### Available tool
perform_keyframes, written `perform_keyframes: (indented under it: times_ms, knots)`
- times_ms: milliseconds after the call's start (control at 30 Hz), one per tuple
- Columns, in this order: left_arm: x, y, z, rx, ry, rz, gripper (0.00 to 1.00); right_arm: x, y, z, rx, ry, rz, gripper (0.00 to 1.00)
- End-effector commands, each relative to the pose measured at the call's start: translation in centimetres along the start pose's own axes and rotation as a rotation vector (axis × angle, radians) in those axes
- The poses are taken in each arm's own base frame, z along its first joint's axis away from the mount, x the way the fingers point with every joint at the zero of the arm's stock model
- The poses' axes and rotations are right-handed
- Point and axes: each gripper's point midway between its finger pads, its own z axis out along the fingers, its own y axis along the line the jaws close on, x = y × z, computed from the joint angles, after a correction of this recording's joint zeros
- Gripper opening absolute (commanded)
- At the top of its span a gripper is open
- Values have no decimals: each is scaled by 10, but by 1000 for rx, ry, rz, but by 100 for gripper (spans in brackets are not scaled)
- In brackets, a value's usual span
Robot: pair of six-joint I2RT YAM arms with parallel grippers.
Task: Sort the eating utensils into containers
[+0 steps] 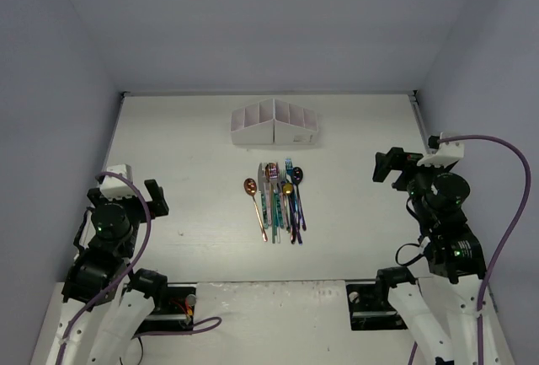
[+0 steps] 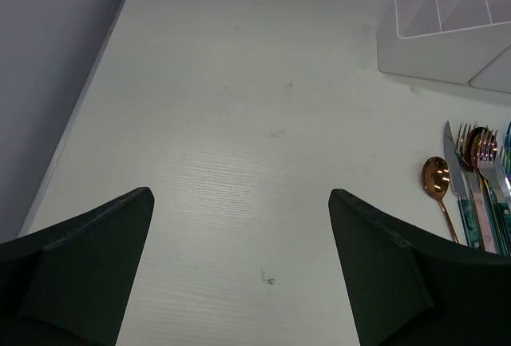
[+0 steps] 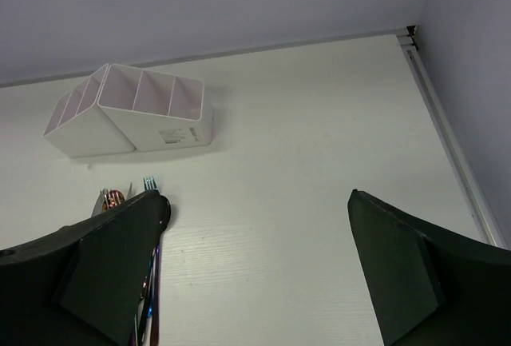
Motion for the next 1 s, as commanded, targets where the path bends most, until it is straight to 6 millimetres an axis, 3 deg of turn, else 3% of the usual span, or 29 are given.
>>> perform_keyframes:
  times_ms: [0,200,400,533,767,833,967]
  knots:
    - [-19,-3,6,-6,-71,-35,90,-15,3,13,13,-38,38,100]
    - [-16,-4,8,1,-75,-31,90,2,25,37,-84,71,53,100]
    - [-12,-2,11,-14,-58,-20,90,29,35,71,-2,187,128,100]
    - [-10,-1,12,-21,-52,-14,90,64,67,91,28,287,104,100]
    - [-8,-1,14,-26,-45,-13,89,124,115,107,58,413,53,98]
    - [-7,-2,14,-23,-41,-11,90,150,127,111,60,471,14,88]
    - [-6,-4,16,-12,-36,-11,90,181,140,116,64,531,1,68]
